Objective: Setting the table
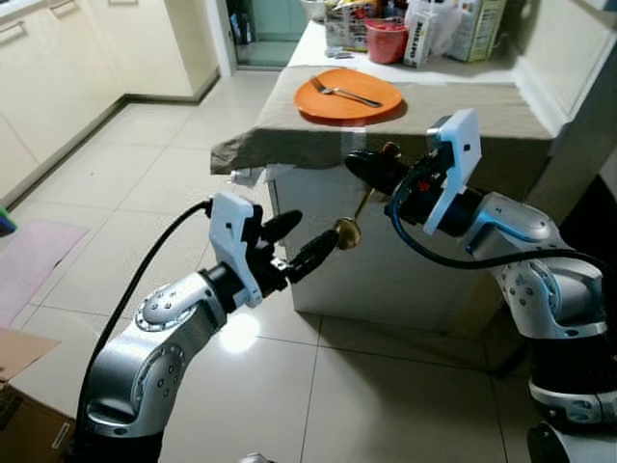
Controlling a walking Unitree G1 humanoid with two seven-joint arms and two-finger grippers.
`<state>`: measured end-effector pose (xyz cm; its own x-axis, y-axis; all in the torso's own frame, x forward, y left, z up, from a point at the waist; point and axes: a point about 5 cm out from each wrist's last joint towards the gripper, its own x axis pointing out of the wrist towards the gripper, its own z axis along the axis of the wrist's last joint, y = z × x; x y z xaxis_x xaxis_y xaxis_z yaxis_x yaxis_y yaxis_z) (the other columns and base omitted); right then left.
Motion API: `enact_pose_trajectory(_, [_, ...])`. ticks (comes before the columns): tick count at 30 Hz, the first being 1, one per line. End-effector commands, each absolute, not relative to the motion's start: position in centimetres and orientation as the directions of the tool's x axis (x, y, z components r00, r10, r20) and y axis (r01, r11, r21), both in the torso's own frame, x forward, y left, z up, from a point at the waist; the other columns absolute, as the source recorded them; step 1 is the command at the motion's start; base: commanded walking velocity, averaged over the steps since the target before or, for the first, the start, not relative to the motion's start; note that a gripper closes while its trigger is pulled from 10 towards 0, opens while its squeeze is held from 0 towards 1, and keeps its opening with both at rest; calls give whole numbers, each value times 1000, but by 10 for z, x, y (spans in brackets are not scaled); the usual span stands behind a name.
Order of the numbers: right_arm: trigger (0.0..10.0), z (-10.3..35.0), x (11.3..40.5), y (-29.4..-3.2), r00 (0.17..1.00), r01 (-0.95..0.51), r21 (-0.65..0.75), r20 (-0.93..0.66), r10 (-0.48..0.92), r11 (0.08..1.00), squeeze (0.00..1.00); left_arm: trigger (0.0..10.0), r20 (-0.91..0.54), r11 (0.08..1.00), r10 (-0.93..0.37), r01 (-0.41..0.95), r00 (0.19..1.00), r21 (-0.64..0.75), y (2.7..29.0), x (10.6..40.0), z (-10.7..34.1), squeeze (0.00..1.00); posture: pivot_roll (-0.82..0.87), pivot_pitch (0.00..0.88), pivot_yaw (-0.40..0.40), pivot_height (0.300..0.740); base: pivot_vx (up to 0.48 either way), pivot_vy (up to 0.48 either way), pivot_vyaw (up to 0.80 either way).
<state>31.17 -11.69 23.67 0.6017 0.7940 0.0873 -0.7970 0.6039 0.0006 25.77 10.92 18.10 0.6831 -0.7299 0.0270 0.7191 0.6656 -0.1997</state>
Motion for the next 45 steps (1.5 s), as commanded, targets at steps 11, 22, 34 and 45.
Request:
enact_pose_trajectory(11, [0, 254, 308, -102, 517, -855, 39, 139, 845, 517, 0, 10000, 52, 621, -768, 762, 638, -182, 100, 270, 193, 0, -161, 0, 65, 740, 0, 0, 0])
enact_pose_trajectory(22, [0, 252, 297, -95, 462, -887, 55, 123, 878, 458, 0, 10000, 50, 615, -775, 770, 630, -173, 96, 278, 194, 0, -172, 0, 70, 740, 0, 0, 0])
enact_pose_trajectory(34, [0, 247, 292, -93, 443, -897, 51, 92, 892, 440, 0, 10000, 43, 595, -793, 787, 608, -160, 94, 288, 196, 0, -176, 0, 76, 740, 0, 0, 0])
enact_pose_trajectory(45, [0, 244, 292, -91, 432, -902, 51, 82, 898, 429, 0, 10000, 29, 605, -788, 782, 615, -151, 95, 290, 194, 0, -174, 0, 73, 740, 0, 0, 0])
